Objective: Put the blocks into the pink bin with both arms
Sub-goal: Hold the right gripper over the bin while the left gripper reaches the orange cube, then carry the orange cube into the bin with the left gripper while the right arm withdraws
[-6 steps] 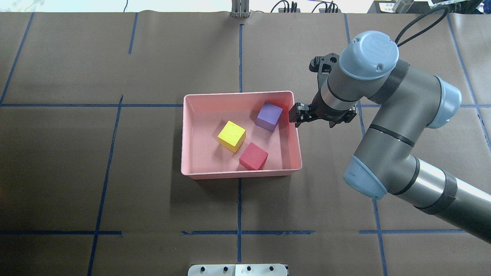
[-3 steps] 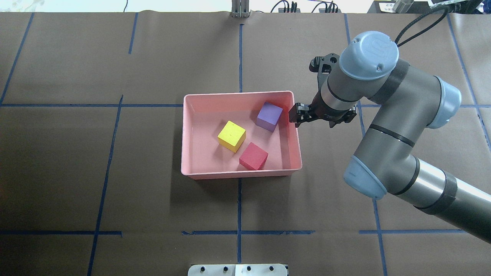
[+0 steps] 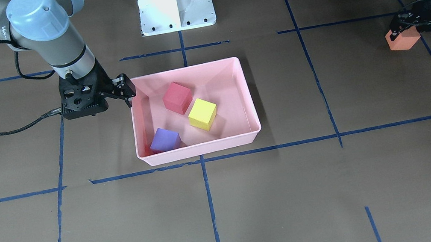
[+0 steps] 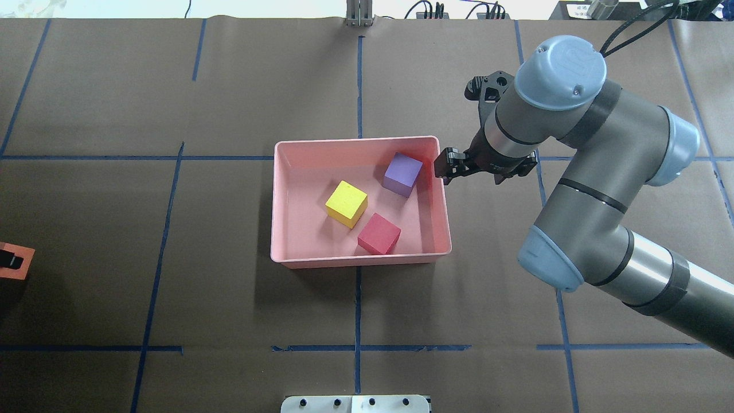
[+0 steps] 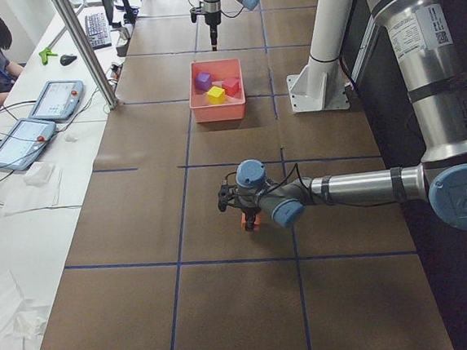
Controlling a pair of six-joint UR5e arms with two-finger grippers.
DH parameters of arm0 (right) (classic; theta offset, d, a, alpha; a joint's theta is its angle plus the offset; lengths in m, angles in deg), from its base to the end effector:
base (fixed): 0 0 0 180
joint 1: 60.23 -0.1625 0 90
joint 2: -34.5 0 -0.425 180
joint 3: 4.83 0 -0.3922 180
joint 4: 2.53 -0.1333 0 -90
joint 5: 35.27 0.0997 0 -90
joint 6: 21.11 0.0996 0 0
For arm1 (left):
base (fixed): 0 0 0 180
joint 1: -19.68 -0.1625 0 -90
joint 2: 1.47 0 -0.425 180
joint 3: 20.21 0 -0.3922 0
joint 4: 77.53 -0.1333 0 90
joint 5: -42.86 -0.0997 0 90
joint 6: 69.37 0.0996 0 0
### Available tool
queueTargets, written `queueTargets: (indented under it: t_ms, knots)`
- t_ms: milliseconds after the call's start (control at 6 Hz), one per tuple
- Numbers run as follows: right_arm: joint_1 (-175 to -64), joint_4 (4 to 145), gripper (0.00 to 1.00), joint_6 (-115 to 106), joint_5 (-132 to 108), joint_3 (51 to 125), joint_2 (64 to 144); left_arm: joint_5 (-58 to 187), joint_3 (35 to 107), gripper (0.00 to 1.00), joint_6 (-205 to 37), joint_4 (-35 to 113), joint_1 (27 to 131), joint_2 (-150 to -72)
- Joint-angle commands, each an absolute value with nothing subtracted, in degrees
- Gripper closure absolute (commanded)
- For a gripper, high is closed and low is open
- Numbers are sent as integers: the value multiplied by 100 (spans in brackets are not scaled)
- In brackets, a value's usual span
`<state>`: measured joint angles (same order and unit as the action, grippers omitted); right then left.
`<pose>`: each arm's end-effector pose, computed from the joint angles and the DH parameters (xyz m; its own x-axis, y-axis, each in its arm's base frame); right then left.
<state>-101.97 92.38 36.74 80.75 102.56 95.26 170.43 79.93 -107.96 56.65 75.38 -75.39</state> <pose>-0.3962 -0.4736 0.2487 0.6740 -0.0395 0.7377 -0.0257 0.9967 0.0769 0.1652 -0.3710 0.6118 0.6216 0.1881 -0.7604 -0.0702 0.9802 0.1851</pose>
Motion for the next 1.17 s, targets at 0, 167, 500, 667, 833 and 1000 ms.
queueTargets:
  t_ms: [0, 167, 500, 667, 833, 1000]
  knots:
    - [-10408, 9239, 0, 3131, 8162, 10388, 9784, 17030, 8566, 57, -11048, 5023, 7567, -8133]
    - [-10687, 9248, 0, 2640, 8415, 10450, 10030, 17030, 8952, 57, -11181, 4130, 7558, -8641]
    - [-11433, 9230, 0, 1157, 8803, 10460, 10645, 17013, 9368, 57, -11365, 2172, 7514, -10088]
    - [-11794, 9221, 0, 436, 8822, 10460, 10961, 16986, 9395, 57, -11846, 1143, 7331, -11106]
    - [-12206, 9204, 0, -346, 9048, 10451, 11312, 16829, 9370, 57, -12546, 576, 6625, -11812]
    - [-12741, 9178, 0, -1189, 9424, 10460, 11690, 16132, 9187, 57, -13528, 509, 5869, -12507]
